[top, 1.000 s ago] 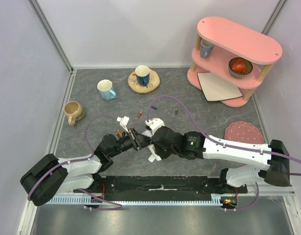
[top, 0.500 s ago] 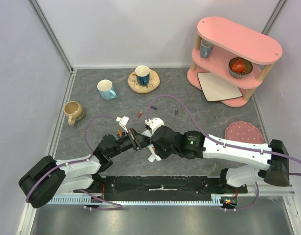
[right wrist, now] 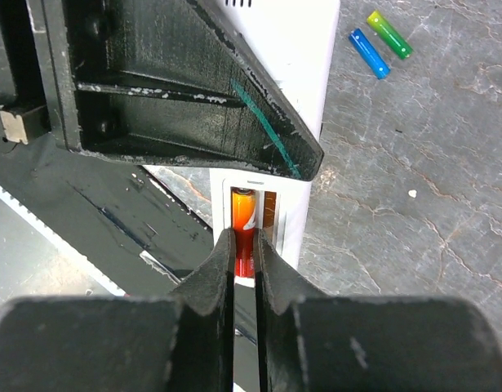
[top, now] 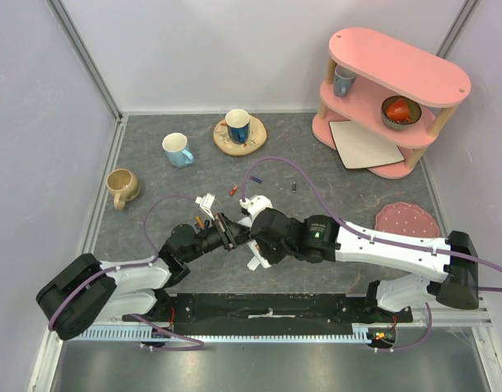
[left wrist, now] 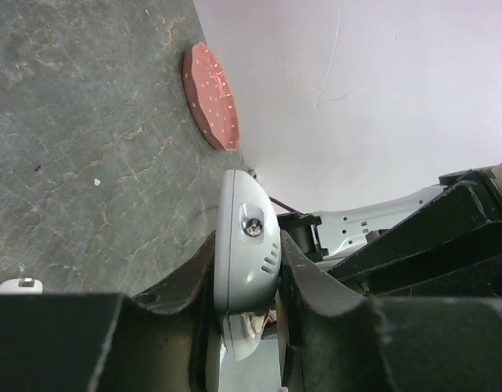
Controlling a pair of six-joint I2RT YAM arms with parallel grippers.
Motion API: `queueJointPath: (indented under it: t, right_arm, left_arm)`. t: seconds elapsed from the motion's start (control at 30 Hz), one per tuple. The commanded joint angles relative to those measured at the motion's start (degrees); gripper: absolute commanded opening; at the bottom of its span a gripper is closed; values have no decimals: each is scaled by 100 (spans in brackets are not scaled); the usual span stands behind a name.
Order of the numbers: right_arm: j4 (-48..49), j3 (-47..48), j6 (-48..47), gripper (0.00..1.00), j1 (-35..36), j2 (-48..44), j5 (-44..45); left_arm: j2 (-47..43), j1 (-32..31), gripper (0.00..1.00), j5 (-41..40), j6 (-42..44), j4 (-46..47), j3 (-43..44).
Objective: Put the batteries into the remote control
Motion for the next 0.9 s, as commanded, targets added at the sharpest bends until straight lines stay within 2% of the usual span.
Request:
queueJointPath:
  t: [0.0, 0.3, 0.5, 0.87]
  right_arm:
    - [-63, 91, -38, 10, -18, 172, 293]
    - [139, 91, 68, 11, -18, 260, 250]
    - [271, 38, 147, 18, -18, 251, 74]
    - [271, 3, 226, 23, -18, 172, 30]
  left_arm:
    - [136, -113, 2, 111, -1378, 2138, 172]
    - [110, -157, 2, -30, -1626, 2420, 216]
    - [-74, -157, 2, -179, -1582, 2333, 190]
    - [-101, -157, 2, -241, -1450, 2235, 128]
